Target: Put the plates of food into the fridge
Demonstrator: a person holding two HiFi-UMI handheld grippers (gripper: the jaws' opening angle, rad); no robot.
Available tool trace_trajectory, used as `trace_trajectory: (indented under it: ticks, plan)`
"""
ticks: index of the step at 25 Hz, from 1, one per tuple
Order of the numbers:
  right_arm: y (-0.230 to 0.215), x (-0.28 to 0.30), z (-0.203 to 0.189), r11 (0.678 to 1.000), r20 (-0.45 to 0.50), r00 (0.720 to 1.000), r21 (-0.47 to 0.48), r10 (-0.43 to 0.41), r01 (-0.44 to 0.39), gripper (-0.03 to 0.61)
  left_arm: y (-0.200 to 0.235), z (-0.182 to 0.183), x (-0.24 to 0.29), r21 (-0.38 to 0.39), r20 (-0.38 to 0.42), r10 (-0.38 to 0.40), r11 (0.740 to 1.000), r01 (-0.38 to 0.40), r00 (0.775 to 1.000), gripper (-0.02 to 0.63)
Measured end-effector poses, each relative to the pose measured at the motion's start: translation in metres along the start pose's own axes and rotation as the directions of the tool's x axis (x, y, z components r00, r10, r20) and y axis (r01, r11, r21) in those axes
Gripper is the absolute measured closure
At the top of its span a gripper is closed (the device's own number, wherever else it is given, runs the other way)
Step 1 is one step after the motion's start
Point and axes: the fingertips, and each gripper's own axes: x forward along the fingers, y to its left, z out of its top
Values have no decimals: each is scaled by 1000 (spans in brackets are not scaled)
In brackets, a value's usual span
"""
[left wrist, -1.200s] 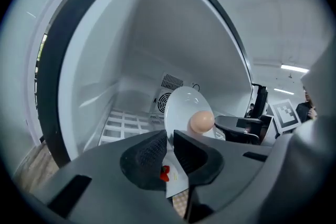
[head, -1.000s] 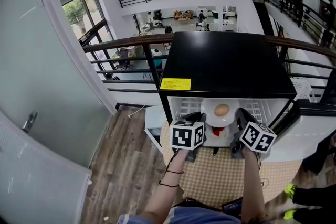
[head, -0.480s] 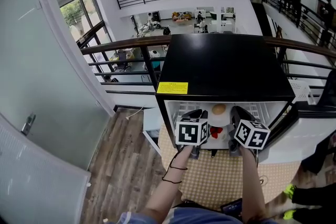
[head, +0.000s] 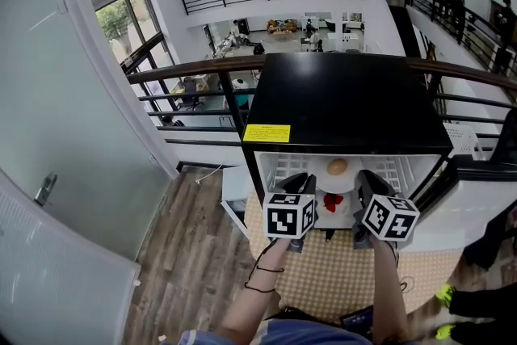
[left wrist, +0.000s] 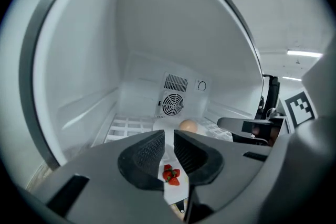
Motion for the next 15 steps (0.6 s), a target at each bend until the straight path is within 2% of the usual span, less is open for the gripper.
trace_trajectory:
  ticks: [7,15]
  plan:
    - [24,-43,-17,997,-41,997,25,69,-68,554,-27,-10,-38,18,55,-52,999,51,997,563]
    - [44,-101,-54,992,-111,986,16,124,-123,557,-62,-55,-80,3,38,-83,997,83,996,563]
